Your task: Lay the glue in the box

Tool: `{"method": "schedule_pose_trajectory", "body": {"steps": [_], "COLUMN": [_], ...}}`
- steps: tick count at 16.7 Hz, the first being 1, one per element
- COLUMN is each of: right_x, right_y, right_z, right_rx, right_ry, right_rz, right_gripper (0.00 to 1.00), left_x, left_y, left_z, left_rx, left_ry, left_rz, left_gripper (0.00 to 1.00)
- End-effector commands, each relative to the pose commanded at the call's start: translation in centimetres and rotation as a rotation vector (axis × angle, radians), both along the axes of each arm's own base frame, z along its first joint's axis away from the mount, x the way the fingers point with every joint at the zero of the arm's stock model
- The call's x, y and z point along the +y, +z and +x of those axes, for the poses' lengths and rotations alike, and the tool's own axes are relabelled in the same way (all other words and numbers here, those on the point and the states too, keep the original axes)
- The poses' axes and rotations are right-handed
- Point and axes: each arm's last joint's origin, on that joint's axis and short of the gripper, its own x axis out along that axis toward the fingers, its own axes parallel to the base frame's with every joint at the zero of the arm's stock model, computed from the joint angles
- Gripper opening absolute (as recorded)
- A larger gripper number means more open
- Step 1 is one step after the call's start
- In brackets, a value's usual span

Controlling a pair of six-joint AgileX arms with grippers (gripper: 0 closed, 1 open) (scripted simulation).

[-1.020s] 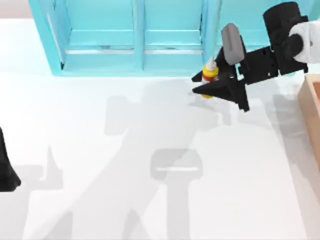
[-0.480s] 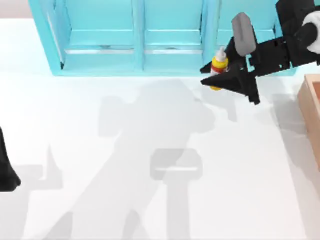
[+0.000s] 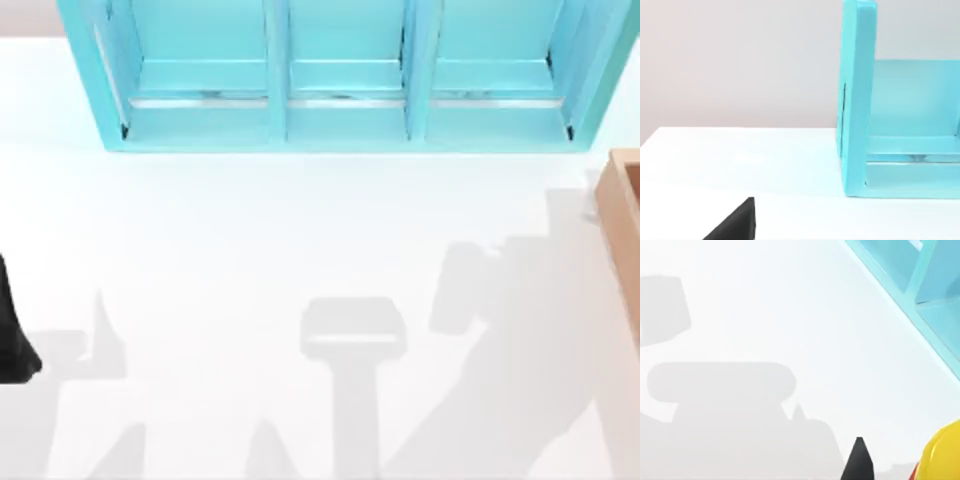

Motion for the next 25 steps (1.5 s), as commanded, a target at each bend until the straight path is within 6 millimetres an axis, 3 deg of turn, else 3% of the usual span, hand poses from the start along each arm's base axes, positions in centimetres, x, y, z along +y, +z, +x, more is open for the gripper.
{"method": "schedule_pose_trajectory", "body": {"steps": [2,4,7,10,18,25], "right_x": [-4.9,-8.3,-11.2,-12.4,-12.2,-10.3], "right_y": [0.0,0.0,-0.3,-0.5,-0.9,-3.3], "right_z": [-4.1,-8.1,-12.8,-15.2,-15.1,-12.7], "right_rx": [-0.011,-0.014,-0.003,0.004,0.013,-0.005], "right_ry": [-0.122,-0.234,-0.363,-0.432,-0.436,-0.439], "right_rz": [-0.001,0.005,0.030,0.050,0.054,0.034], "right_gripper": [0.00,0.00,0.00,0.00,0.00,0.00], "left_x": [0.0,0.0,0.0,0.0,0.0,0.0], "left_y": [0.0,0.0,0.0,0.0,0.0,0.0], "left_z": [0.0,0.0,0.0,0.0,0.0,0.0], "left_rx": [0.000,0.000,0.000,0.000,0.000,0.000], "left_ry": [0.000,0.000,0.000,0.000,0.000,0.000], "left_rz": [0.000,0.000,0.000,0.000,0.000,0.000], "left_gripper": [1.00,1.00,1.00,1.00,1.00,1.00]}}
